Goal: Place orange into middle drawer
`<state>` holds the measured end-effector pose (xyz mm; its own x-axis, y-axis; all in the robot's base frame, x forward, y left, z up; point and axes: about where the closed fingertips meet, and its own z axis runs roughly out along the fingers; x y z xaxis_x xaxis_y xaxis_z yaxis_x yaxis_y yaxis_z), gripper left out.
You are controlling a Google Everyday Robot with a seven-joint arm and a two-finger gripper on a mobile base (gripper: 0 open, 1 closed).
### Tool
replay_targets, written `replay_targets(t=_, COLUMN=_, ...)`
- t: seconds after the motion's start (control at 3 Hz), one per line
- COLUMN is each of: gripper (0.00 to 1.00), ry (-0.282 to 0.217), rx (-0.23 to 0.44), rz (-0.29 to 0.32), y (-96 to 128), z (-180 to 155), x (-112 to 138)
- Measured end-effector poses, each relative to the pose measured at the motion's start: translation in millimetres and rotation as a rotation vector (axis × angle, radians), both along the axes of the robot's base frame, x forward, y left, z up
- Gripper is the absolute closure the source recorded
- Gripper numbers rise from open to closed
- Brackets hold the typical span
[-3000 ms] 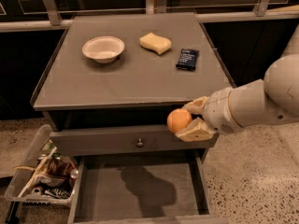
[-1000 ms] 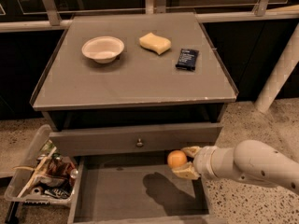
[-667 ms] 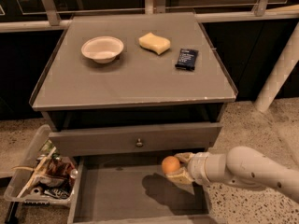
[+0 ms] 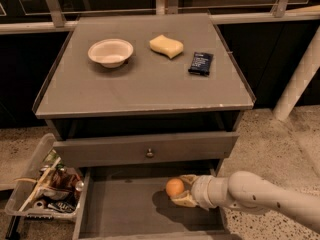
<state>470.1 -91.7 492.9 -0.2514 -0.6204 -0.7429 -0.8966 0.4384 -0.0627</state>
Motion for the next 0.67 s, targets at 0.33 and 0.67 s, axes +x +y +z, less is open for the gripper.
replay_targets(t=0.33, gripper=1.00, ry=-0.010, rx=-0.030, rz=0.009, y=8.4, z=-34.6, x=5.1)
replay_targets(t=0.67, gripper=1.00, ry=-0.014, rx=-0.083, rz=0.003, y=13.5, z=-71.9, x=21.4)
